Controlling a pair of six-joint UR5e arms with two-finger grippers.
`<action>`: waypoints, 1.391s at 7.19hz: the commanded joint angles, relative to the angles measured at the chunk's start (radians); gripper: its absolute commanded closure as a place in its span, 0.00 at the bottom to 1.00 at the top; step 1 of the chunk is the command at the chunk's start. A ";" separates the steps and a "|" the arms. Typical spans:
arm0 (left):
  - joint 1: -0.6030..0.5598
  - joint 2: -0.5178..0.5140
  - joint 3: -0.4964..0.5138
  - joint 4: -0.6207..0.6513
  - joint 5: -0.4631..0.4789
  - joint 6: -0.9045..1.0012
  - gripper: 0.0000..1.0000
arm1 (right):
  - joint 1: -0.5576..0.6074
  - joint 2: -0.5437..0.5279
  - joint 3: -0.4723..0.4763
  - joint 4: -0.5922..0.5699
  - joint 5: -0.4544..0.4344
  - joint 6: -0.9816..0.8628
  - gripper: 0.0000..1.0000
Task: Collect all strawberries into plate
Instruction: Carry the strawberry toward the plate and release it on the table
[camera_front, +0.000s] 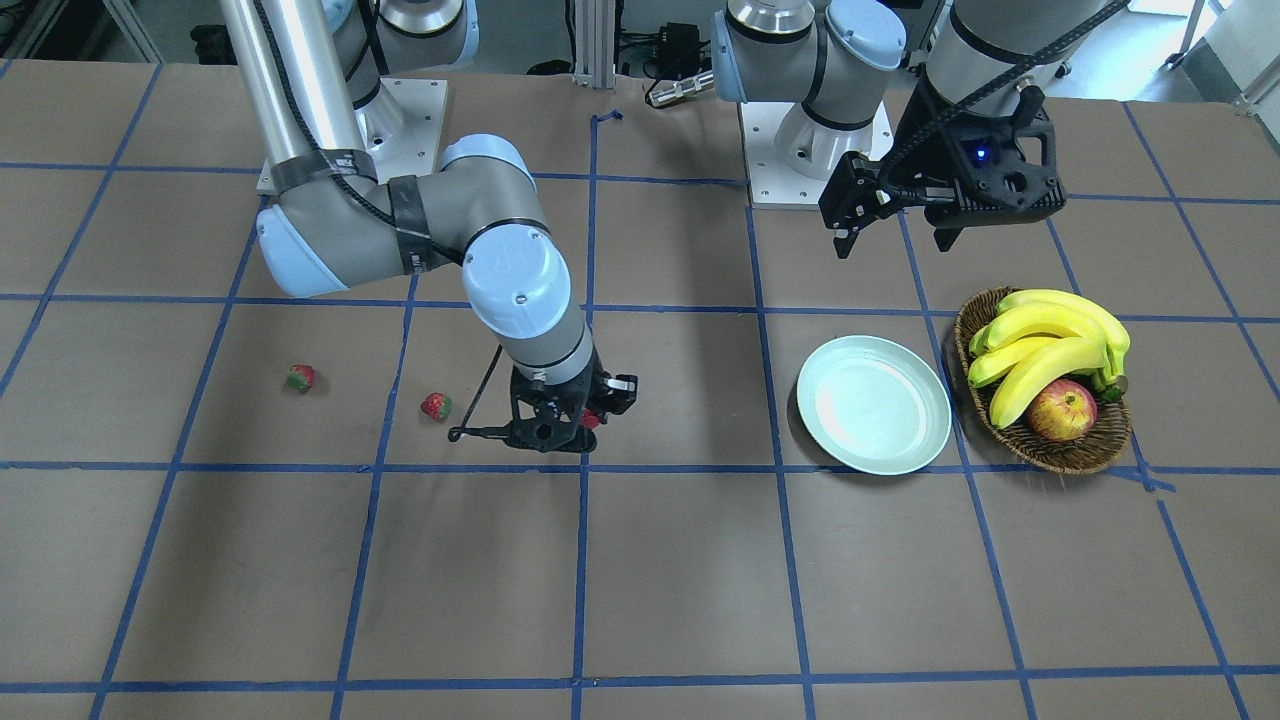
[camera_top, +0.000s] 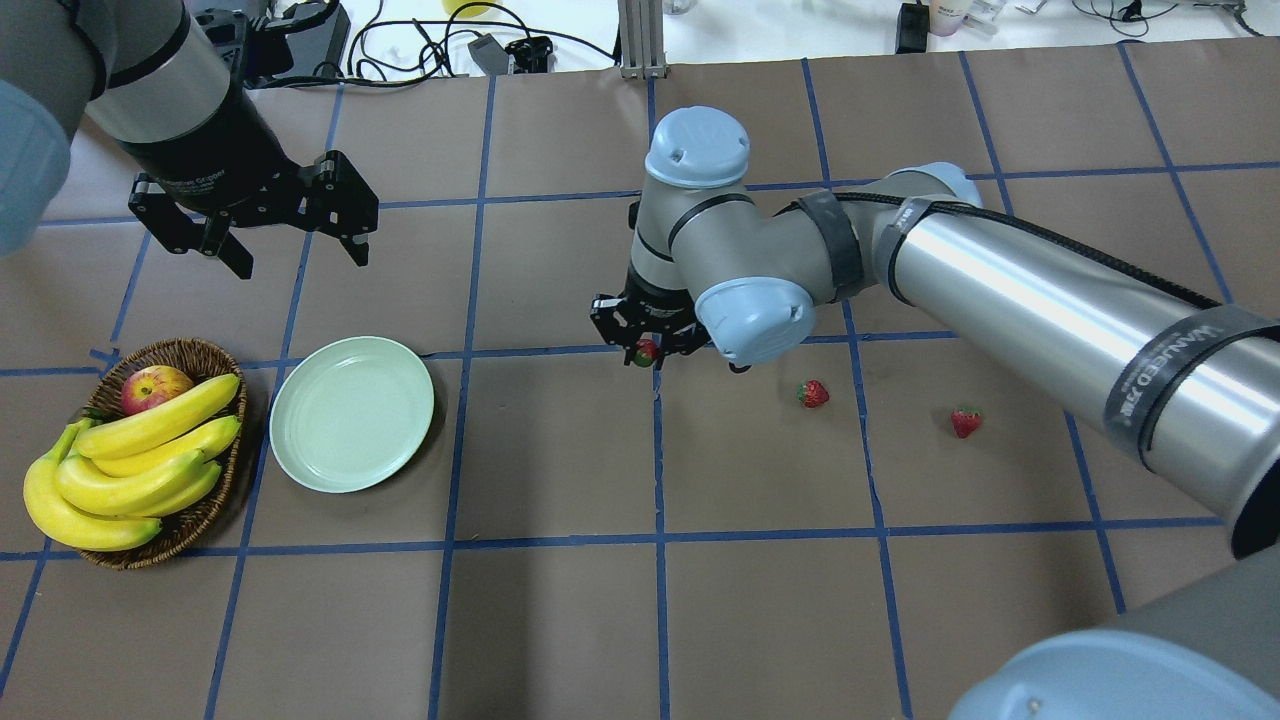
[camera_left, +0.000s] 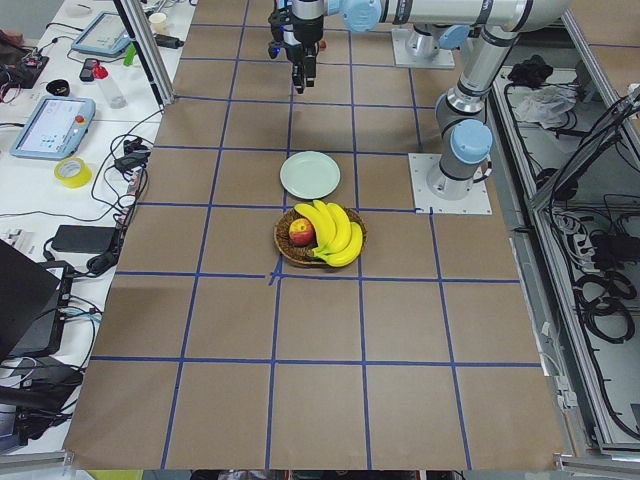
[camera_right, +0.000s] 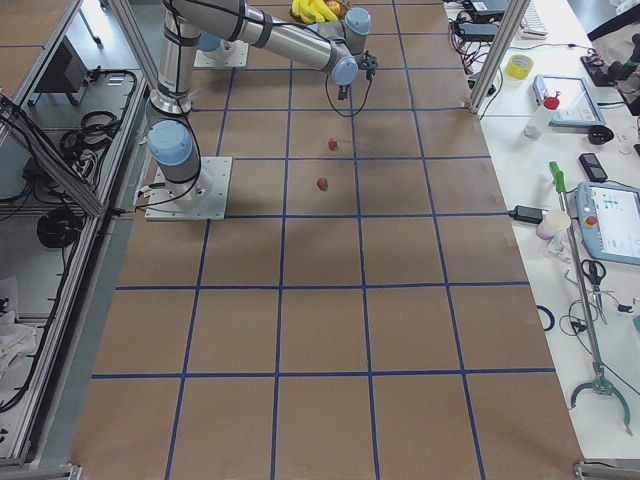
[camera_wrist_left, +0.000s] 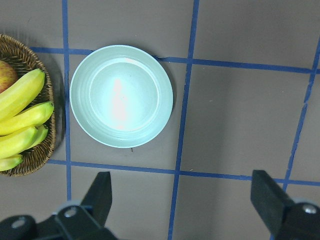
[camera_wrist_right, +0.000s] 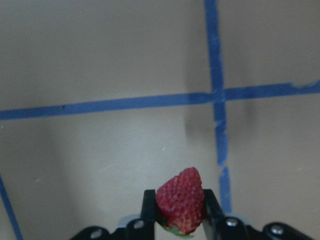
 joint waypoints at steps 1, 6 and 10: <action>0.000 0.000 0.001 0.008 -0.006 0.000 0.00 | 0.117 0.060 -0.017 -0.011 0.036 0.093 1.00; -0.002 0.003 -0.001 0.008 -0.006 -0.002 0.00 | 0.112 0.008 -0.018 0.001 -0.032 0.110 0.00; -0.002 0.010 -0.002 -0.002 -0.010 -0.002 0.00 | -0.140 -0.114 0.007 0.139 -0.167 -0.162 0.00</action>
